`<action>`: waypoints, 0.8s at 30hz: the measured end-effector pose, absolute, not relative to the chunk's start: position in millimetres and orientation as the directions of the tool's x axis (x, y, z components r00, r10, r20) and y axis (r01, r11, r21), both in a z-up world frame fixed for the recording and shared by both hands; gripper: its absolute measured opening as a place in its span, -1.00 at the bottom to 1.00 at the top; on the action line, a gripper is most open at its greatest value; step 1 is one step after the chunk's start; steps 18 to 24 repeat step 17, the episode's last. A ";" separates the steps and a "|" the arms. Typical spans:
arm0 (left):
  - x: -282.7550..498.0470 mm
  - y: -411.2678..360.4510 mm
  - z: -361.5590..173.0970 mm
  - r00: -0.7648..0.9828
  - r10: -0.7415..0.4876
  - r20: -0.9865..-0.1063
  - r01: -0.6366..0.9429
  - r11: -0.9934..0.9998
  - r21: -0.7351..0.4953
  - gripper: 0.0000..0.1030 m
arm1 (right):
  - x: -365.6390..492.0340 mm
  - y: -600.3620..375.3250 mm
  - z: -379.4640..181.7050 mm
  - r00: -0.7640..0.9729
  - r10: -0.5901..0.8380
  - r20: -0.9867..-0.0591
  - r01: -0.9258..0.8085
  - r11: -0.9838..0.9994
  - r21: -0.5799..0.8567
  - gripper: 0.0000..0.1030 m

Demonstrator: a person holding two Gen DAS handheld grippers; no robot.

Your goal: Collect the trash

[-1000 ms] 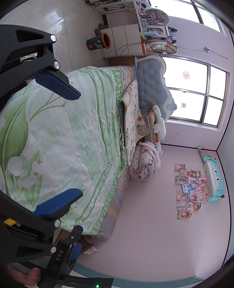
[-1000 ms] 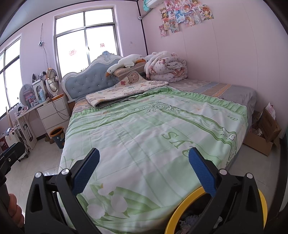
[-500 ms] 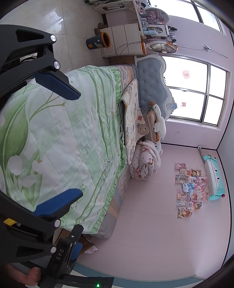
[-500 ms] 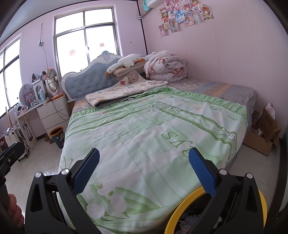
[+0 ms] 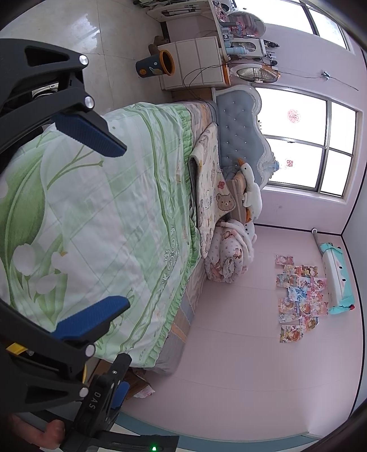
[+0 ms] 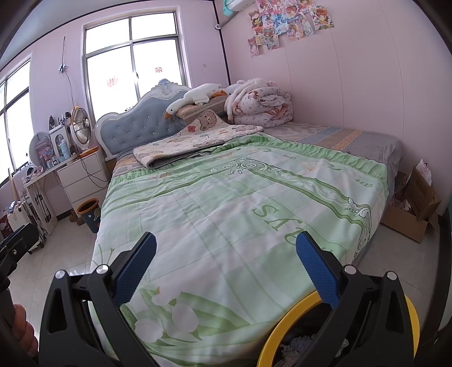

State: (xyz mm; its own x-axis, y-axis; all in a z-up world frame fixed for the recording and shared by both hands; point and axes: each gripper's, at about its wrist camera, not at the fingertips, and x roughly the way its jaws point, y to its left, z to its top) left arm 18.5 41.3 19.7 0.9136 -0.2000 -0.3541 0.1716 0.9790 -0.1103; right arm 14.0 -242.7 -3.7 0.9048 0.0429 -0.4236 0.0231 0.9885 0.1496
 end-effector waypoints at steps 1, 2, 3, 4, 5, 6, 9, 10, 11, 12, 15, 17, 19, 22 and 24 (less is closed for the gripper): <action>18.3 41.2 19.7 0.914 -0.198 -0.354 0.170 0.980 -0.108 0.84 | 14.0 -242.7 -4.0 0.905 0.044 -0.424 0.022 0.989 0.149 0.85; 18.1 41.5 19.3 0.915 -0.197 -0.352 0.170 0.980 -0.106 0.85 | 14.6 -243.1 -3.2 0.904 0.043 -0.425 0.023 0.989 0.149 0.85; 18.0 42.2 19.1 0.916 -0.195 -0.350 0.169 0.980 -0.104 0.85 | 14.0 -243.1 -3.9 0.904 0.042 -0.426 0.024 0.989 0.149 0.85; 18.2 42.5 19.2 0.917 -0.195 -0.349 0.170 0.980 -0.101 0.85 | 13.4 -243.1 -5.6 0.903 0.042 -0.427 0.024 0.988 0.149 0.85; 18.1 43.0 18.9 0.917 -0.195 -0.348 0.171 0.980 -0.099 0.85 | 12.9 -243.3 -7.0 0.903 0.042 -0.427 0.025 0.988 0.150 0.85; 18.1 43.8 18.6 0.917 -0.196 -0.347 0.173 0.980 -0.098 0.85 | 13.8 -243.8 -6.1 0.904 0.041 -0.427 0.025 0.988 0.149 0.85; 18.8 44.4 18.0 0.915 -0.204 -0.348 0.180 0.979 -0.100 0.85 | 12.8 -243.8 -7.3 0.903 0.042 -0.427 0.026 0.988 0.152 0.84; 19.0 44.3 17.6 0.913 -0.205 -0.352 0.180 0.978 -0.103 0.85 | 13.9 -244.1 -6.2 0.903 0.042 -0.427 0.025 0.988 0.151 0.85; 19.4 44.0 17.3 0.912 -0.208 -0.355 0.181 0.978 -0.106 0.85 | 14.2 -244.4 -5.9 0.903 0.042 -0.427 0.025 0.988 0.150 0.84; 20.0 44.6 17.0 0.909 -0.211 -0.358 0.183 0.977 -0.110 0.85 | 13.0 -243.8 -7.2 0.904 0.041 -0.427 0.026 0.988 0.150 0.85; 20.8 47.2 16.2 0.909 -0.209 -0.359 0.182 0.977 -0.108 0.85 | 14.6 -244.9 -5.6 0.903 0.042 -0.428 0.025 0.988 0.151 0.85; 20.7 46.8 16.3 0.909 -0.211 -0.360 0.184 0.977 -0.108 0.85 | 13.5 -245.1 -7.3 0.902 0.042 -0.429 0.027 0.988 0.152 0.84; 20.7 46.8 16.3 0.909 -0.211 -0.360 0.184 0.977 -0.108 0.85 | 13.5 -245.1 -7.3 0.902 0.042 -0.429 0.027 0.988 0.152 0.84; 20.7 46.8 16.3 0.909 -0.211 -0.360 0.184 0.977 -0.108 0.85 | 13.5 -245.1 -7.3 0.902 0.042 -0.429 0.027 0.988 0.152 0.84; 20.7 46.8 16.3 0.909 -0.211 -0.360 0.184 0.977 -0.108 0.85 | 13.5 -245.1 -7.3 0.902 0.042 -0.429 0.027 0.988 0.152 0.84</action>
